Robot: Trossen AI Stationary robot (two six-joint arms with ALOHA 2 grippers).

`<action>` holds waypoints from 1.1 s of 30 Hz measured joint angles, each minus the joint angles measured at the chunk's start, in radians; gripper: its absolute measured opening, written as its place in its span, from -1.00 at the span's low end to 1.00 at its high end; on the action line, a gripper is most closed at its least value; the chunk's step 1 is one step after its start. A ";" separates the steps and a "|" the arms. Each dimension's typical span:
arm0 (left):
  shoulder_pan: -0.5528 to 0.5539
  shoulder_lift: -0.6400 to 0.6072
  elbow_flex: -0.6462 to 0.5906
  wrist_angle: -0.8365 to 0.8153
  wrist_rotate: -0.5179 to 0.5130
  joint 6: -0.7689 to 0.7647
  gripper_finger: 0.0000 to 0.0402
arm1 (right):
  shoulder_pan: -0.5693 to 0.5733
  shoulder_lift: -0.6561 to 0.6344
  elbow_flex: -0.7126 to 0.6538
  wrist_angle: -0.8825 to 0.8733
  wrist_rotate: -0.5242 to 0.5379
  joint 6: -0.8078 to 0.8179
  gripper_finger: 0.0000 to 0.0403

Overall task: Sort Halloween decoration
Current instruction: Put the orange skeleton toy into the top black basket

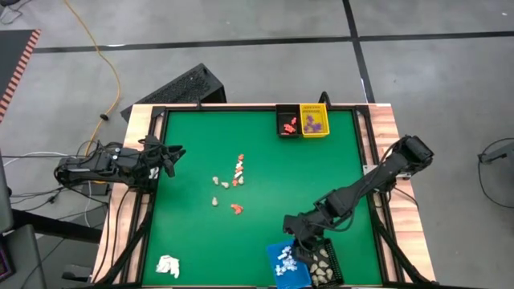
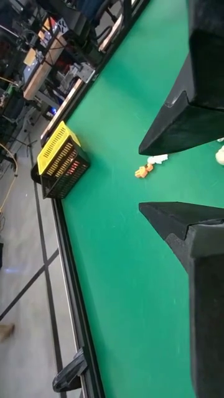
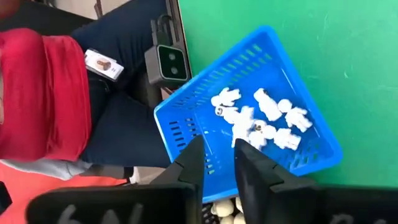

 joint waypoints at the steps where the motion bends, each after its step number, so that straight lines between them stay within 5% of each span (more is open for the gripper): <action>1: 0.000 0.000 0.000 0.000 0.000 0.000 -0.40 | 0.000 0.000 0.000 0.002 0.000 0.000 -0.54; 6: 0.000 0.000 0.000 0.000 -0.002 0.000 -0.40 | -0.037 0.000 0.000 0.026 0.034 -0.153 -0.44; 12: 0.000 0.000 0.000 0.000 -0.002 0.000 -0.40 | -0.123 0.000 0.000 0.139 0.365 -0.479 -0.44; 15: 0.000 0.000 0.000 0.000 -0.003 0.000 -0.40 | -0.160 0.012 0.000 0.250 0.447 -0.663 -0.44; 23: 0.000 0.000 0.000 -0.001 -0.003 0.000 -0.40 | -0.242 0.182 0.001 0.586 0.412 -0.990 -0.44; 33: 0.000 0.000 0.000 -0.002 -0.001 -0.003 -0.40 | -0.329 0.331 0.000 0.621 0.261 -1.018 -0.44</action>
